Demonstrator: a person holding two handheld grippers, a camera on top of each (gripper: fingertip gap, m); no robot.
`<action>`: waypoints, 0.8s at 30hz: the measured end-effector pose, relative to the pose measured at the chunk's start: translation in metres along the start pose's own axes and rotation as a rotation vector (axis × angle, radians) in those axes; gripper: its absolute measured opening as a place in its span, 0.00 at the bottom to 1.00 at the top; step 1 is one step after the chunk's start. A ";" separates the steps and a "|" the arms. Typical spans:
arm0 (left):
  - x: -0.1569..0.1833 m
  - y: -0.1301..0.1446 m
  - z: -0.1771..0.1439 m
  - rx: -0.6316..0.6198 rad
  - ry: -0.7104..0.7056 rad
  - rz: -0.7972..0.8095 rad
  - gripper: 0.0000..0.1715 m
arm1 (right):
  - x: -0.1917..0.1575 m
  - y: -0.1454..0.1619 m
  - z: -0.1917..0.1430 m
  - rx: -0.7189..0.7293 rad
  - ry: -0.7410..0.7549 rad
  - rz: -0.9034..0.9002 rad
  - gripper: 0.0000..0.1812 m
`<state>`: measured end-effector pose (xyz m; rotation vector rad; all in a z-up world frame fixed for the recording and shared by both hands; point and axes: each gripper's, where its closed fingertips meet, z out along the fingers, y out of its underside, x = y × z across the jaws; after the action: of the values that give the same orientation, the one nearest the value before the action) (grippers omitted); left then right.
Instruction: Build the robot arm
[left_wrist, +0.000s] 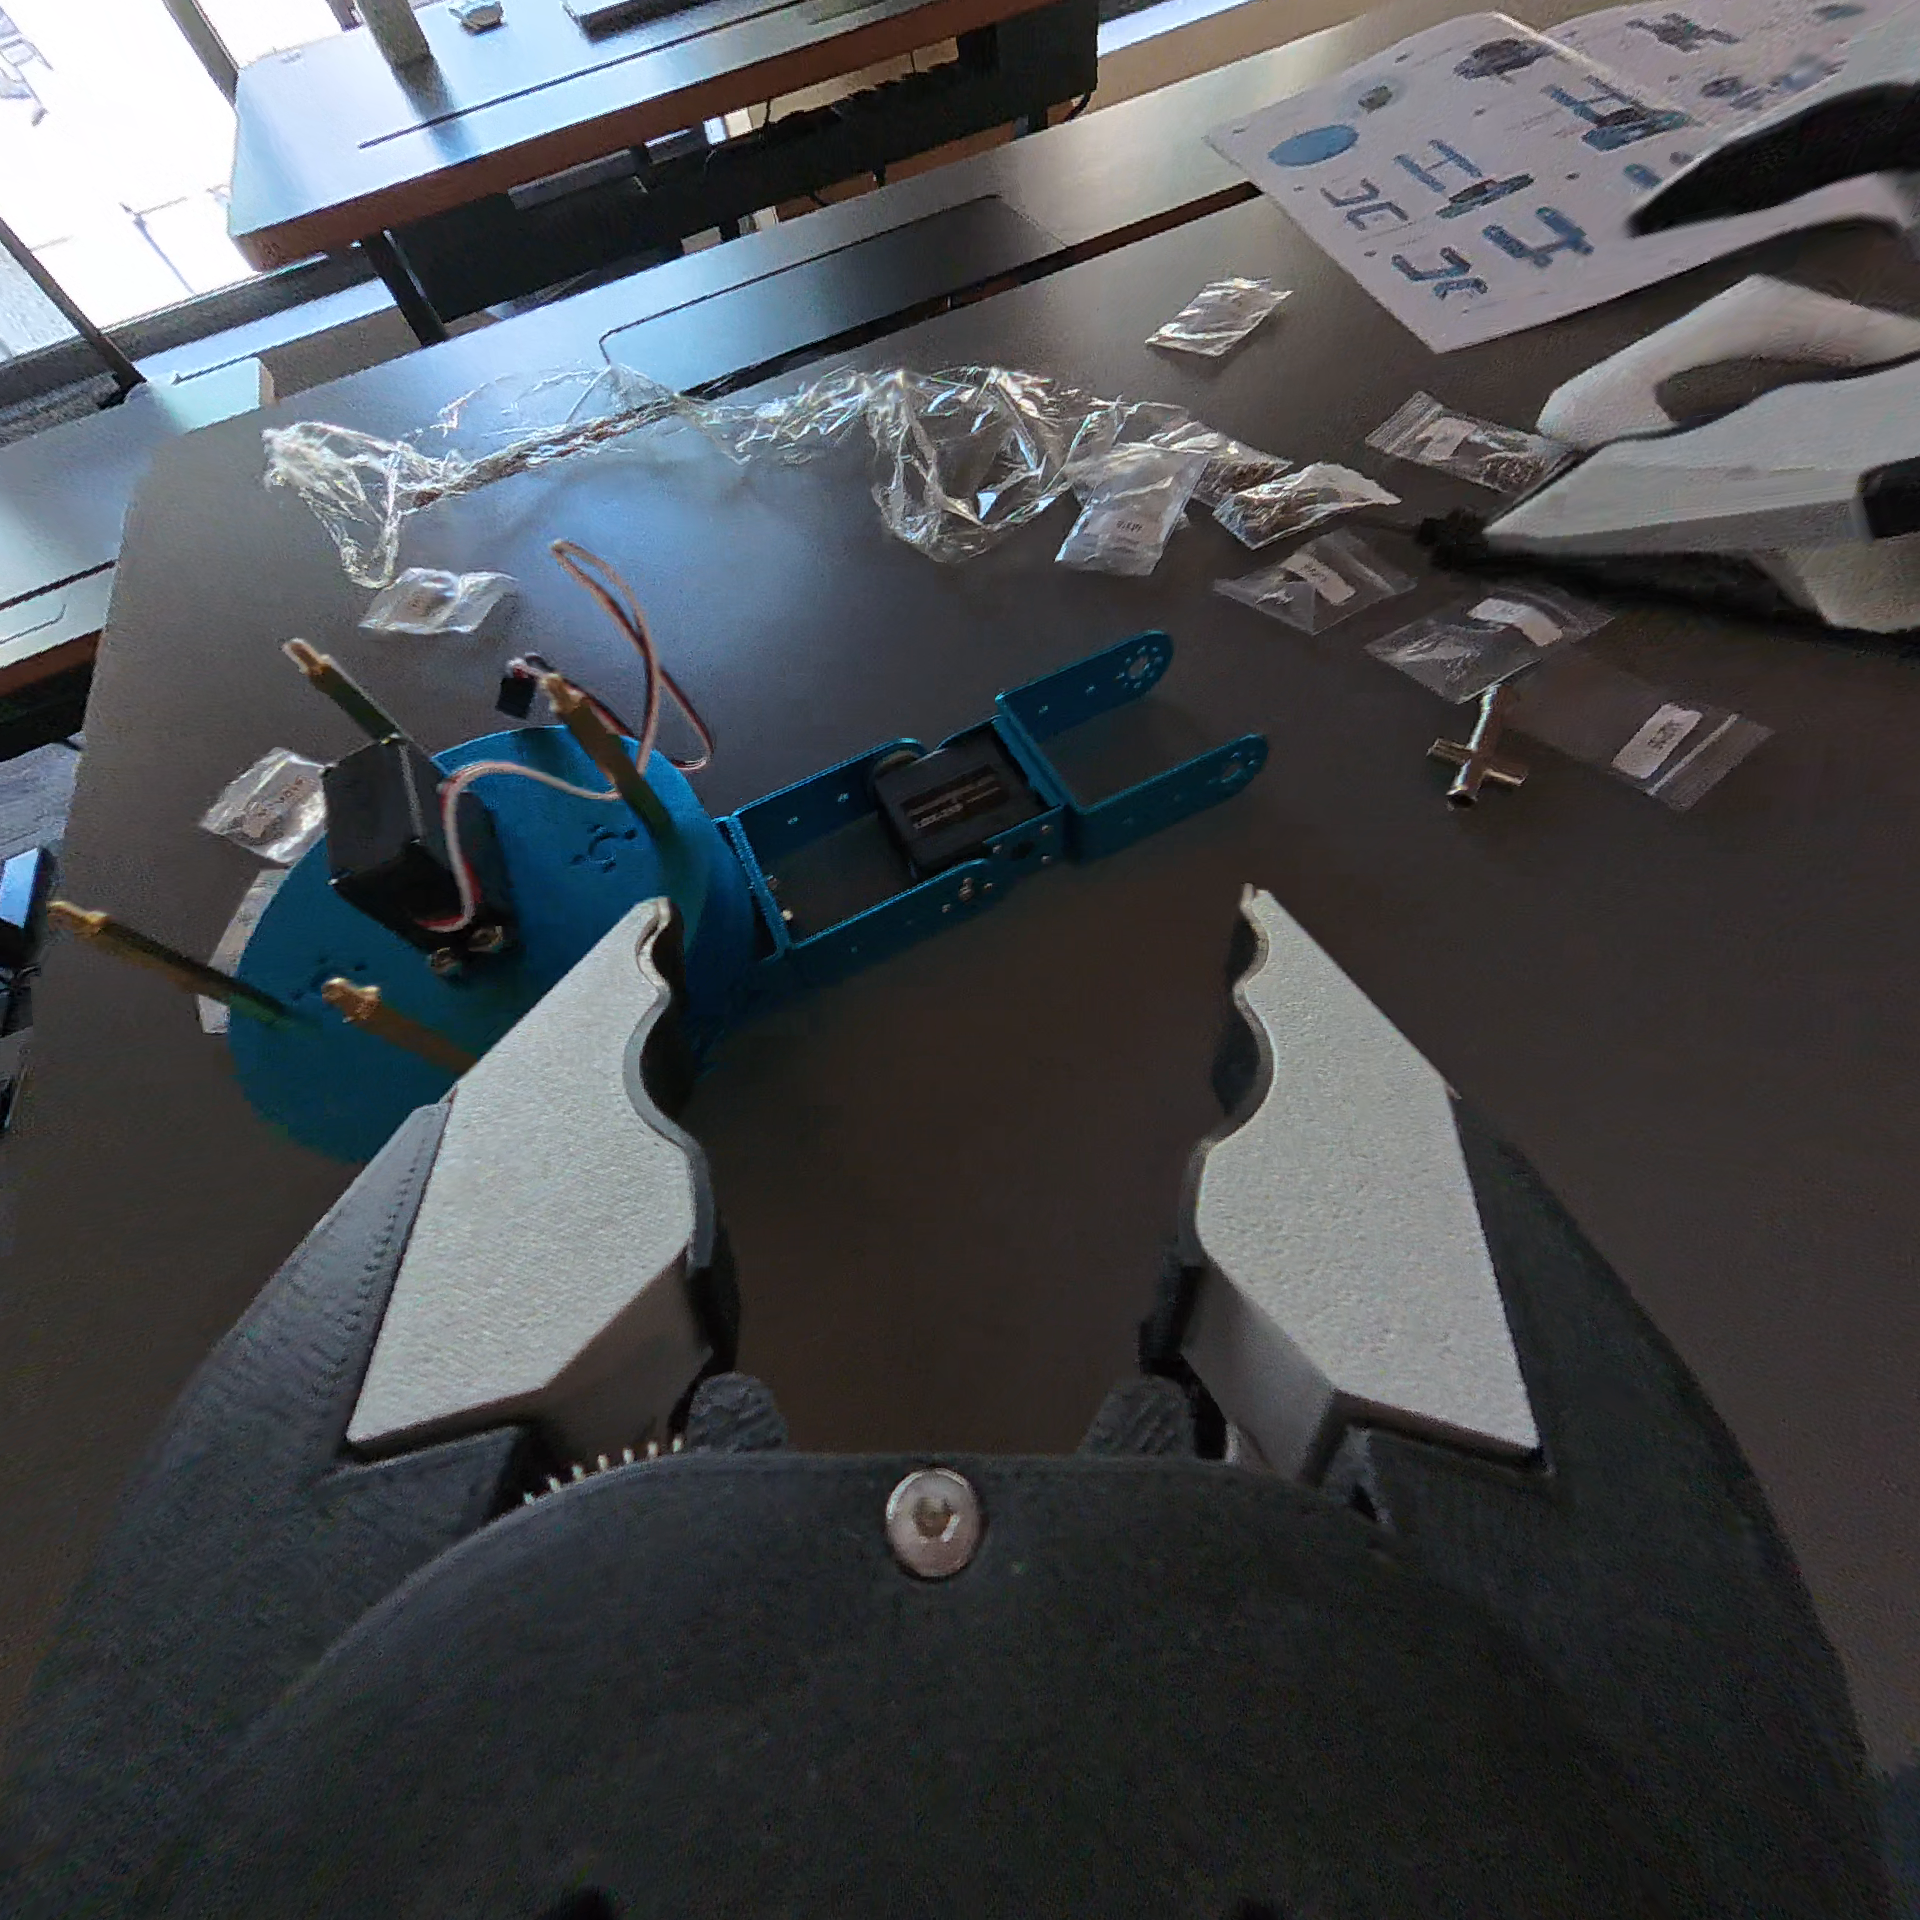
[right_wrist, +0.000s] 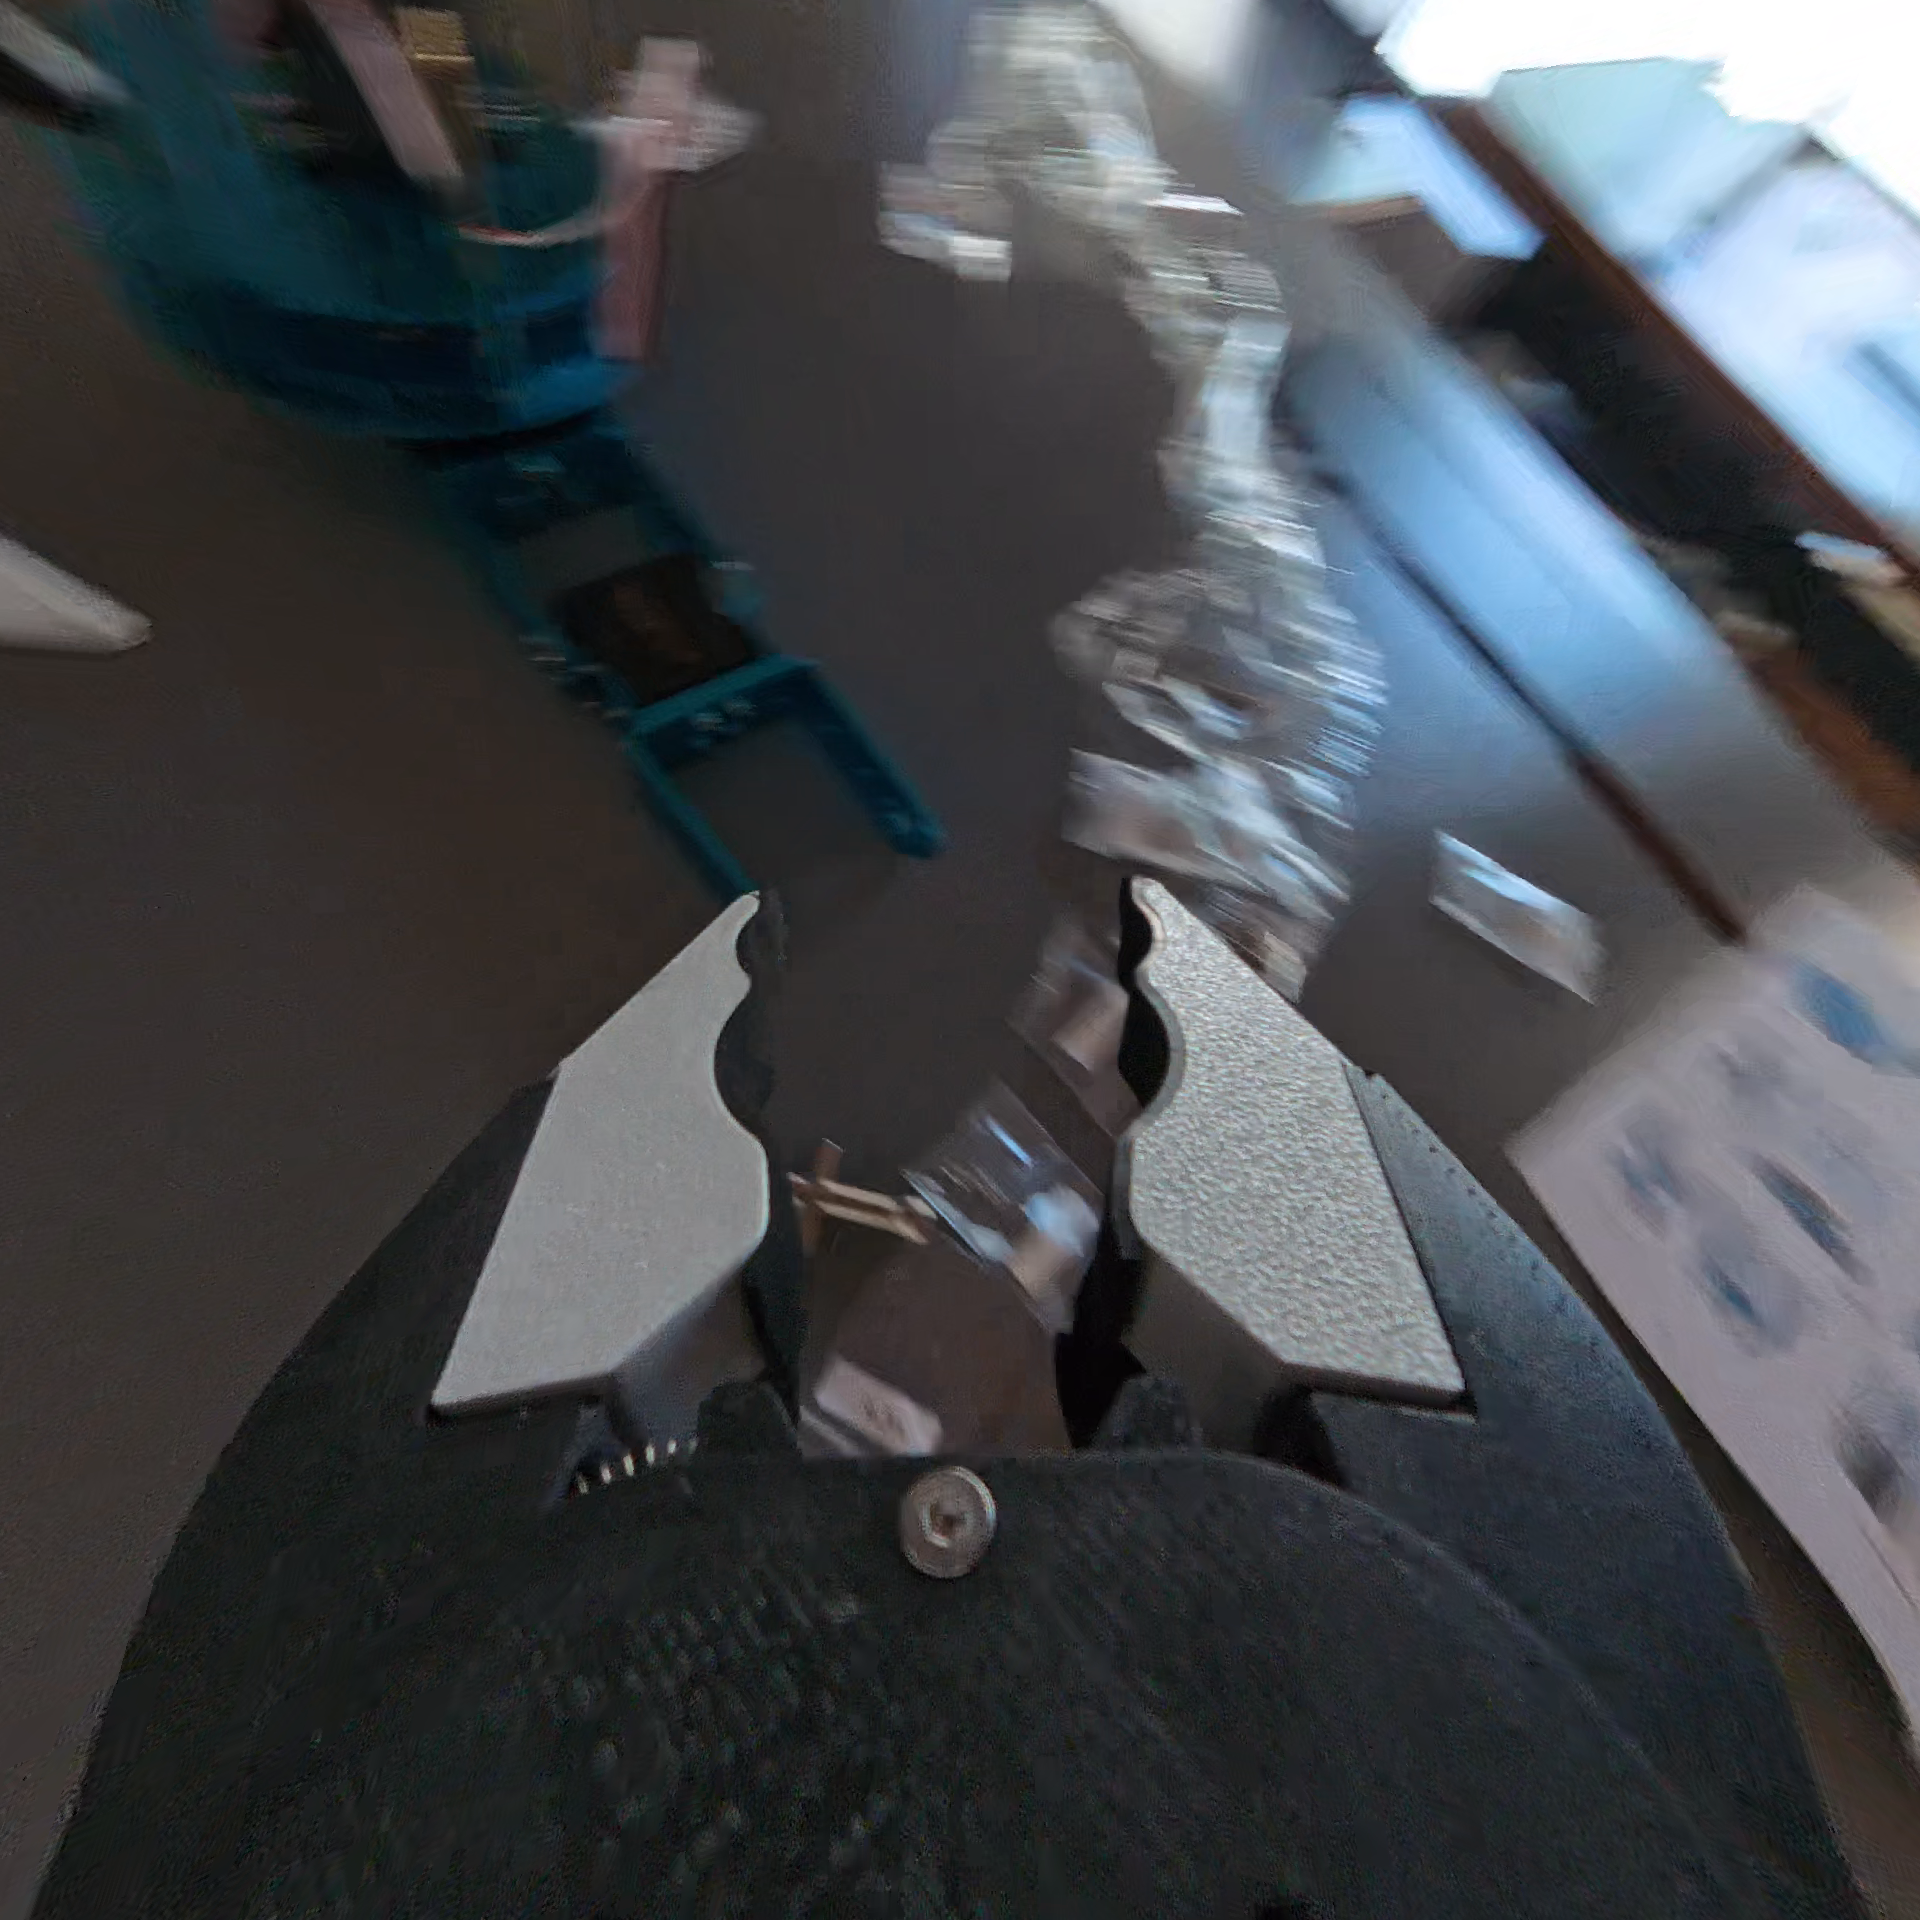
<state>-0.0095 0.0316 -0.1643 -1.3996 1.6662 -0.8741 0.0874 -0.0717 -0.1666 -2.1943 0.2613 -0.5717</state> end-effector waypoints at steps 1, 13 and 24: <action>0.008 -0.002 0.002 -0.004 -0.001 -0.004 0.62 | 0.017 0.006 -0.017 -0.014 0.158 0.038 0.39; 0.215 -0.025 0.006 0.001 0.192 -0.003 0.81 | 0.100 0.169 -0.196 -0.151 0.720 0.363 0.64; 0.424 -0.091 0.108 -0.040 0.226 -0.019 0.90 | 0.214 0.326 -0.309 -0.219 0.715 0.628 0.77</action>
<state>0.0874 -0.4035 -0.1898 -1.3874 1.8500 -1.0472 0.1269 -0.5677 -0.1832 -1.8660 1.3807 -0.9645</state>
